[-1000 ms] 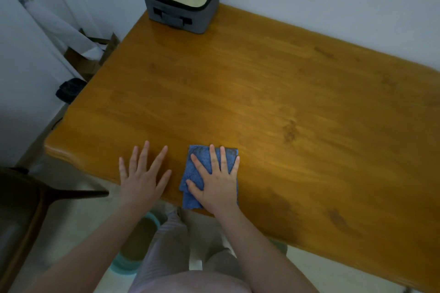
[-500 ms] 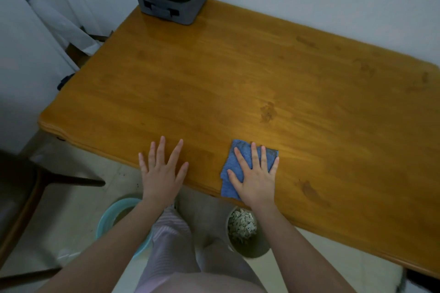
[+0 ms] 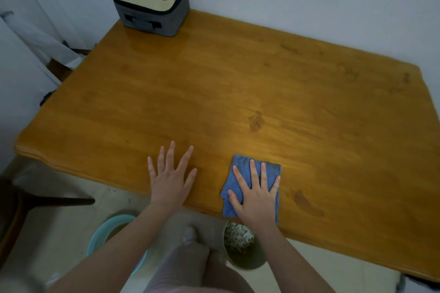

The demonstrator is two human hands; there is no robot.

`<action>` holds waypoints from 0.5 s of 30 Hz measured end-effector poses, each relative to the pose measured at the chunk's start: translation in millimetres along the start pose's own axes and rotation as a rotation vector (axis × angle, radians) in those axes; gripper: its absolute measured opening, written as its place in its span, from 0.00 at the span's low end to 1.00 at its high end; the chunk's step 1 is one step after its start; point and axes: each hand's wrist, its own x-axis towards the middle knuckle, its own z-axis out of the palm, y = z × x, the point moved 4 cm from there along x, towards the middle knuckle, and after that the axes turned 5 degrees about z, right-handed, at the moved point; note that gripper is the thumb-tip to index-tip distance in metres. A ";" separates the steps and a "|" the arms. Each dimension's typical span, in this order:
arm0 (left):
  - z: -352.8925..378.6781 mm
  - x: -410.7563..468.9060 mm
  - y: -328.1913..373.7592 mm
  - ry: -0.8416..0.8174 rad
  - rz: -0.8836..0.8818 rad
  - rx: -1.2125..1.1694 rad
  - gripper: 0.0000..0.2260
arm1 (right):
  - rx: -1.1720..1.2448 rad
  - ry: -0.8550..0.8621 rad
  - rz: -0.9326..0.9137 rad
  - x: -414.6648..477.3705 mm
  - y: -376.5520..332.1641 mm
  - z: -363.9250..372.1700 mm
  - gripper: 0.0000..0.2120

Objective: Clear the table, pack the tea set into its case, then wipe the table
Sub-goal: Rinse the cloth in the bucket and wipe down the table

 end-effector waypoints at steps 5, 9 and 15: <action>-2.6 24.0 5.3 -0.007 0.055 -0.011 0.28 | 0.005 -0.030 0.066 35.0 7.0 -2.7 0.30; -7.2 37.6 3.2 -0.010 0.088 -0.003 0.28 | -0.010 -0.027 0.092 60.9 15.2 -5.4 0.30; -10.0 62.1 1.2 -0.043 0.119 -0.012 0.28 | -0.008 -0.084 0.146 104.3 22.3 -7.1 0.31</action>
